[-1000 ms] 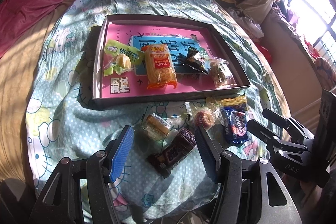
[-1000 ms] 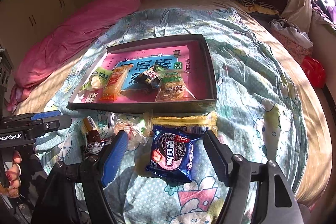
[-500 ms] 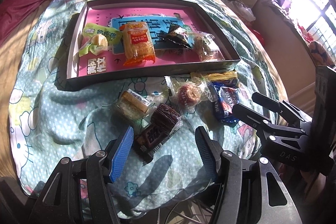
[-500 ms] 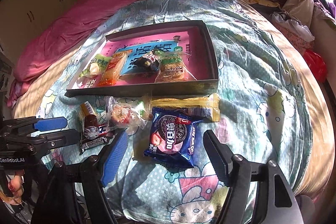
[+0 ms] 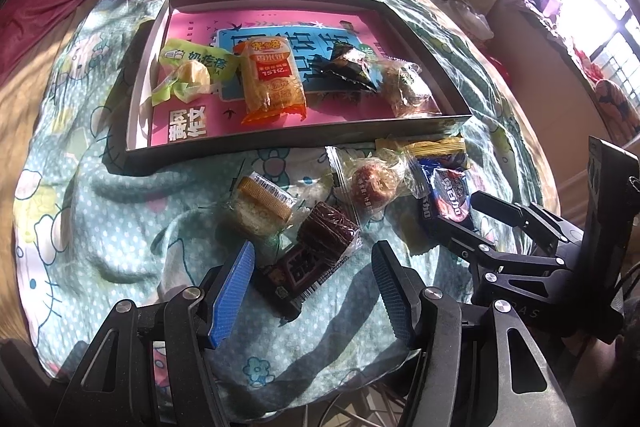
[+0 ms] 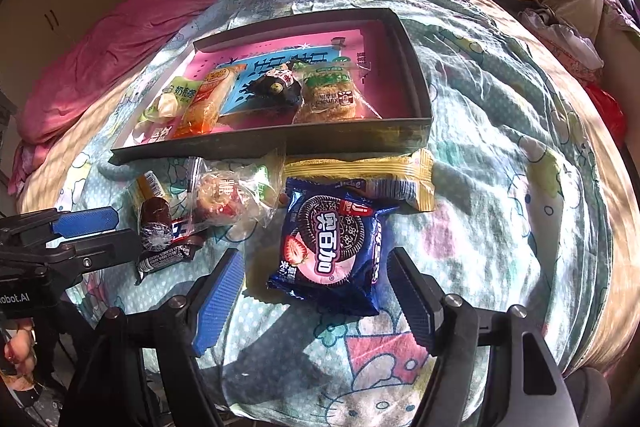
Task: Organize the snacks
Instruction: 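Grasp the blue Oreo pack with the right tool while the left tool reaches the brown cake packet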
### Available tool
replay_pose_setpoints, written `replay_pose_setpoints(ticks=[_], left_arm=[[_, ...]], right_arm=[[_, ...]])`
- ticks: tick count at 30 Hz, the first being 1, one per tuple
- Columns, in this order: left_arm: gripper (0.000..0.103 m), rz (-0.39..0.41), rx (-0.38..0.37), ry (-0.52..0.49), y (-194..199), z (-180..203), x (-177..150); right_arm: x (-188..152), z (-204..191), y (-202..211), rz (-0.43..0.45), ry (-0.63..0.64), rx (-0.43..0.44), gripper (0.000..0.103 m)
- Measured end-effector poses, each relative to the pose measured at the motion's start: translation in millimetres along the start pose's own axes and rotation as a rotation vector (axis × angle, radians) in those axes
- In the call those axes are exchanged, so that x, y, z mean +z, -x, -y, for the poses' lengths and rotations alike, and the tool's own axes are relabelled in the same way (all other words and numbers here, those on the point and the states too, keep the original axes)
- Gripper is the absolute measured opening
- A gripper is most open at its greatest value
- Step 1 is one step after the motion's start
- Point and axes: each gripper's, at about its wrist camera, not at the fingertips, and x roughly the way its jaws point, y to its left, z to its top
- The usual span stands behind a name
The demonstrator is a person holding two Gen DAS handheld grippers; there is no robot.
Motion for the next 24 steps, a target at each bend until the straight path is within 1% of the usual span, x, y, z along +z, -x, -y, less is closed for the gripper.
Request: replay_pose_setpoints(ticks=[3, 10, 18, 24], left_arm=[[0.063, -0.001, -0.004, -0.017, -3, 3, 1], [0.063, -0.008, -0.01, -0.029, -9, 4, 3], [0.063, -0.013, -0.018, -0.05, -17, 9, 9], [0.063, -0.022, -0.017, -0.061, -23, 13, 9]], right_arm=[[0, 2, -8, -0.011, -0.001, -0.023, 0.073], [3, 3, -19, -0.008, 0.032, -0.042, 0.073], [6, 8, -23, 0.015, 0.05, -0.031, 0.062], [8, 2, -31, 0.006, 0.115, -0.058, 0.06]])
